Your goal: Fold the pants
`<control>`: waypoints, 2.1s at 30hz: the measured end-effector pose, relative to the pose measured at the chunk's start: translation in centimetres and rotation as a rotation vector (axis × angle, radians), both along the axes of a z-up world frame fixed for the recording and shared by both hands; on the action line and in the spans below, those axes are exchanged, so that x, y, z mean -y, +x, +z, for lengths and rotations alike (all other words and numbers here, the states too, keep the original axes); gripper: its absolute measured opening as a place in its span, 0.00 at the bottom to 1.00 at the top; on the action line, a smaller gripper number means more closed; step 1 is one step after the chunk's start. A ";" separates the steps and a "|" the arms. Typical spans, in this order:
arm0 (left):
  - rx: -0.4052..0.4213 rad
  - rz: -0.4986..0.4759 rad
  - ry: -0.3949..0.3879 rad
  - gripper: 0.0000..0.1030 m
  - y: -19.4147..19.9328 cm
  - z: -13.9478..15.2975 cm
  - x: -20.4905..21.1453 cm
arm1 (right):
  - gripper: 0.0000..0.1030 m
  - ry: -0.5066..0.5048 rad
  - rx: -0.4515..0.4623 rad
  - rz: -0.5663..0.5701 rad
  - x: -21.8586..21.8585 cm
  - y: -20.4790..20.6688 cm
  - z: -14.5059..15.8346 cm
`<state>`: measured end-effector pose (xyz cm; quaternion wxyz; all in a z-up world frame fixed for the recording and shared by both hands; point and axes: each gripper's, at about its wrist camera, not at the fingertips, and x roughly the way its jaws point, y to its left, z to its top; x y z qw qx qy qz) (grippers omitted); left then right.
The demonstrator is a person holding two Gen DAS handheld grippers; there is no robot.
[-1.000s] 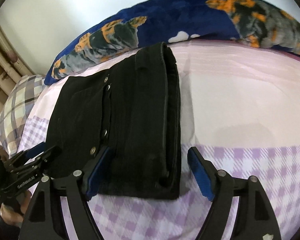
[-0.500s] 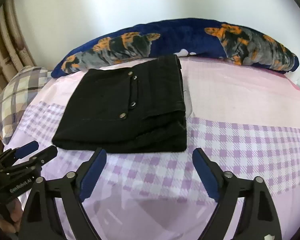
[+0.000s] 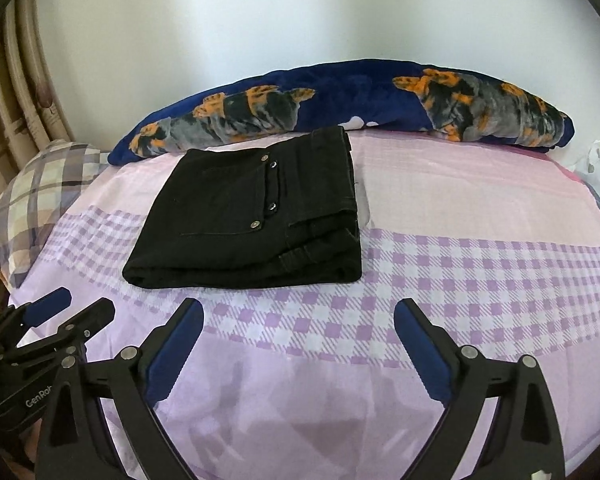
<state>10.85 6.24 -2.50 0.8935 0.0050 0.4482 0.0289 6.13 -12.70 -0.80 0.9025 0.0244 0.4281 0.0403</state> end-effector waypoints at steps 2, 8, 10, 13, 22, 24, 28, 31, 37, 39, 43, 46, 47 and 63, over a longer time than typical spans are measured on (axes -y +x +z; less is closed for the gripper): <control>0.005 0.003 0.001 0.64 -0.2 0.2 0.1 | 0.93 -0.010 0.005 0.003 -0.1 -0.1 0.1; 0.009 0.006 0.008 0.64 -0.6 0.3 0.2 | 0.94 -0.019 0.010 0.013 -0.3 -0.1 0.3; 0.010 0.005 0.007 0.64 -0.6 0.4 0.2 | 0.94 -0.019 0.013 0.017 -0.3 -0.2 0.4; 0.008 0.005 0.007 0.64 -0.6 0.3 0.1 | 0.94 -0.023 0.014 0.018 -0.5 -0.3 0.4; 0.010 0.009 0.014 0.64 -0.8 0.3 0.2 | 0.94 -0.031 0.007 0.023 -0.8 -0.2 0.2; 0.007 0.008 0.006 0.64 -0.8 0.3 0.1 | 0.94 -0.029 0.007 0.024 -0.8 -0.2 0.2; 0.007 0.009 0.007 0.64 -0.9 0.2 0.1 | 0.94 -0.030 0.007 0.023 -0.8 -0.2 0.2; 0.008 0.008 0.007 0.64 -0.9 0.3 0.0 | 0.94 -0.033 0.009 0.024 -0.8 -0.2 0.2; 0.006 0.005 0.007 0.64 -0.8 0.2 0.0 | 0.94 -0.027 0.004 0.020 -0.8 -0.2 0.1; 0.007 0.006 0.008 0.64 -0.7 0.2 0.0 | 0.94 -0.028 0.006 0.020 -0.8 -0.2 0.1; 0.007 0.015 0.005 0.64 -1.2 0.2 -0.4 | 0.94 -0.025 0.003 0.021 -0.7 -0.2 0.1; 0.007 0.013 0.008 0.64 -1.1 0.1 -0.5 | 0.94 -0.023 -0.001 0.018 -0.7 -0.1 -0.1; 0.006 0.012 0.008 0.64 -1.0 0.1 -0.5 | 0.94 -0.023 -0.004 0.018 -0.6 -0.1 -0.1; 0.006 0.014 0.009 0.64 -1.0 0.2 -0.5 | 0.94 -0.021 -0.004 0.016 -0.5 0.0 -0.2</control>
